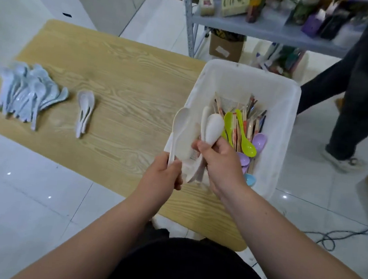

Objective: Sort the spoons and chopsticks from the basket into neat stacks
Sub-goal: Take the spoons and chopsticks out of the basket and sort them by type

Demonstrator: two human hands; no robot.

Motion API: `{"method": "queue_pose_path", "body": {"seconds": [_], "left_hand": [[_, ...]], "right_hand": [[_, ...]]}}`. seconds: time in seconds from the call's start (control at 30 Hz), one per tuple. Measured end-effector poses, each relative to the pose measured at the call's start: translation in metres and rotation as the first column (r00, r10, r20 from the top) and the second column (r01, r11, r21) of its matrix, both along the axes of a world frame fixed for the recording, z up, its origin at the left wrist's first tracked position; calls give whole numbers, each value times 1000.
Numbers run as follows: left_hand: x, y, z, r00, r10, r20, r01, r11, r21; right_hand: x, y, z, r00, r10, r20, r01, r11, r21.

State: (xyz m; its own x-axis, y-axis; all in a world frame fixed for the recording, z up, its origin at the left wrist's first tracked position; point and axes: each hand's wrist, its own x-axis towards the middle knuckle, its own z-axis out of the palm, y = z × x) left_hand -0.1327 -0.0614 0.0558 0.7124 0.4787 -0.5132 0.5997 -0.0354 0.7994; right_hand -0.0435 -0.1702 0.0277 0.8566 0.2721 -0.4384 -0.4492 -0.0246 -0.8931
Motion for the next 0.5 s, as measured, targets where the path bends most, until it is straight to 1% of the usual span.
{"method": "queue_pose_path", "body": {"seconds": [0.07, 0.1, 0.13, 0.17, 0.2, 0.23, 0.27, 0.3, 0.37, 0.4, 0.5], "left_hand": [[-11, 18, 2, 998, 64, -8, -65, 989, -131], [-16, 27, 5, 995, 103, -10, -102, 966, -238], [-21, 36, 7, 990, 144, -11, -138, 917, -374], [-26, 45, 11, 987, 163, -11, -145, 840, -523], [-32, 55, 15, 987, 161, -1, -122, 747, -654], [-39, 66, 18, 989, 147, 15, -87, 663, -744], [-47, 77, 20, 990, 132, 40, -48, 599, -799], [-56, 90, 21, 991, 121, 60, -17, 551, -835], [-74, 119, 20, 991, 109, 76, 15, 478, -878], [-84, 134, 20, 992, 82, 94, 44, 477, -878], [-109, 177, 20, 989, -43, 142, 142, 554, -820]], "right_hand": [[-12, 8, 7, 988, 65, 139, -60, 997, -39], [-21, 13, 11, 967, 114, 229, -102, 993, -62], [-29, 19, 14, 923, 169, 345, -143, 985, -100], [-37, 25, 16, 845, 226, 484, -170, 973, -156], [-45, 32, 15, 724, 293, 625, -193, 955, -224], [-53, 40, 15, 586, 355, 729, -213, 935, -284], [-60, 49, 13, 472, 397, 787, -213, 918, -335], [-66, 59, 13, 400, 418, 816, -198, 908, -368], [-77, 80, 11, 303, 437, 847, -153, 899, -410], [-84, 91, 12, 253, 449, 857, -132, 894, -429], [-102, 124, 13, 123, 512, 850, -91, 859, -504]]}}
